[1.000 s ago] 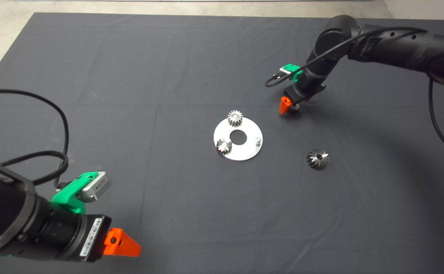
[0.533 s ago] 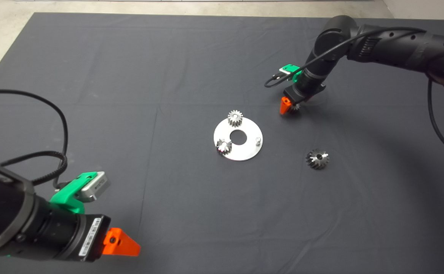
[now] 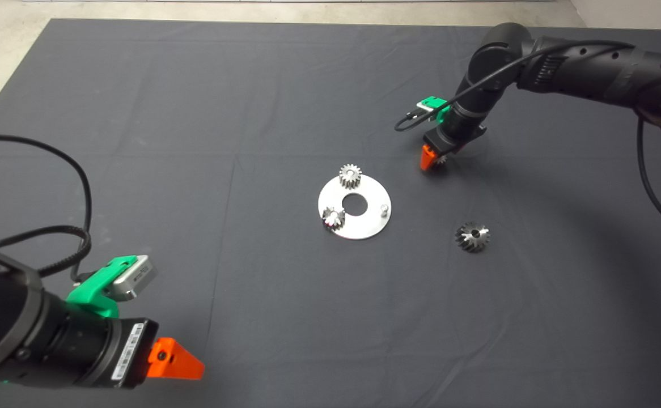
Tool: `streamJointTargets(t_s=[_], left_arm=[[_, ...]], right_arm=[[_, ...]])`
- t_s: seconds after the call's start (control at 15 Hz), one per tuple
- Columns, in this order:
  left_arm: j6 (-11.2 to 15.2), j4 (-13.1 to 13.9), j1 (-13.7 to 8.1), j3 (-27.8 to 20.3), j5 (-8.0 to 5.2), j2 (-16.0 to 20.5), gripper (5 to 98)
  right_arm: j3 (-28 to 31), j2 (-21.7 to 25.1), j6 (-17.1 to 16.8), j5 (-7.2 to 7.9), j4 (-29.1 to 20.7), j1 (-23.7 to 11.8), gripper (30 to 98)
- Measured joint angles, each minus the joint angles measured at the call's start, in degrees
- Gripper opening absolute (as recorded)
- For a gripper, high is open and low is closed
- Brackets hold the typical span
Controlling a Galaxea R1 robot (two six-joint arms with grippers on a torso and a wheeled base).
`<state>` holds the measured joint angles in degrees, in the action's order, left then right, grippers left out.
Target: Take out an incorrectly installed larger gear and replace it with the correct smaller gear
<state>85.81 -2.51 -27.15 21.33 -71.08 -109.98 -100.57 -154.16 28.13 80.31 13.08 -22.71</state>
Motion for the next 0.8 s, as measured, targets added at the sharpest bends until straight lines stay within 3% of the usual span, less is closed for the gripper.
streamJointTargets(t_s=[0.27,0.8], left_arm=[[-0.39,-0.01,0.0,0.0,0.02,-0.02,97.7],[-0.63,-0.01,0.0,0.0,0.02,-0.07,97.7]], right_arm=[[-0.01,0.33,-0.24,0.96,0.0,0.0,70.6],[-0.06,0.05,-0.24,0.96,-0.02,0.0,60.6]])
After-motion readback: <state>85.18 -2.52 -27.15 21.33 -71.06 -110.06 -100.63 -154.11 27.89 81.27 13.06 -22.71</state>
